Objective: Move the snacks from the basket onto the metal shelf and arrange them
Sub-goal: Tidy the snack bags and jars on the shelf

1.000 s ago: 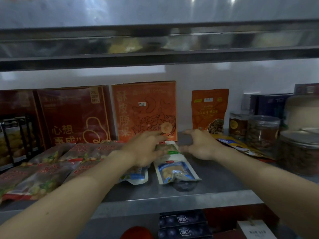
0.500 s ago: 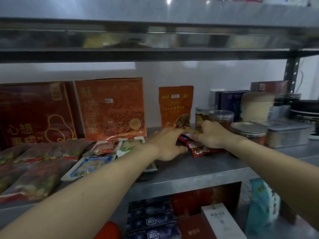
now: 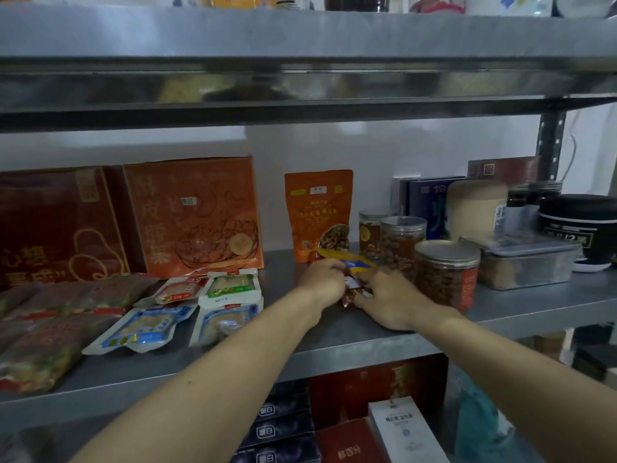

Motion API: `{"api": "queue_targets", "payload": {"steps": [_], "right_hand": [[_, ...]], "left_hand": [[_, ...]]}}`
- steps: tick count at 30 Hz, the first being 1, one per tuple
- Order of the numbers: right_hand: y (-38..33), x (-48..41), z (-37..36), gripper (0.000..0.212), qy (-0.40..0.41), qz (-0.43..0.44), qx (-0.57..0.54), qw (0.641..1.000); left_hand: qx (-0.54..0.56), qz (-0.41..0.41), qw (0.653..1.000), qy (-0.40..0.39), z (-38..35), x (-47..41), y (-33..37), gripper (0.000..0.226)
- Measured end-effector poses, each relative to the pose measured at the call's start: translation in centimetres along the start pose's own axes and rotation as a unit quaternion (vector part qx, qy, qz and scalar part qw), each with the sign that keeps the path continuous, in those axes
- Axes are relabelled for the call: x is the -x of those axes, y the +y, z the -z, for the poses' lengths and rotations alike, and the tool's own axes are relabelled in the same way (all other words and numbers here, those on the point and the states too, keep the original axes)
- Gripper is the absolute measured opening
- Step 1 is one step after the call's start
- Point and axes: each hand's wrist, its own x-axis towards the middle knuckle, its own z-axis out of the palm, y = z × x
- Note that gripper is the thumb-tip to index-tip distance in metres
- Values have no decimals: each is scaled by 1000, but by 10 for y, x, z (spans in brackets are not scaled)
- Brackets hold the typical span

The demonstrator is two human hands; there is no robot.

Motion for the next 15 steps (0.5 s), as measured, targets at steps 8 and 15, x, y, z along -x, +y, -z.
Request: {"api": "queue_targets", "payload": {"steps": [8,15], "right_hand": [[7,10,-10,57,0,7,29,1000],[-4,15,-3,44,102,20,-220,970]], "left_hand": [[230,130,964,41,-17,-21,5,15],[162,60,966,192,-6,-2,-11,13]]}}
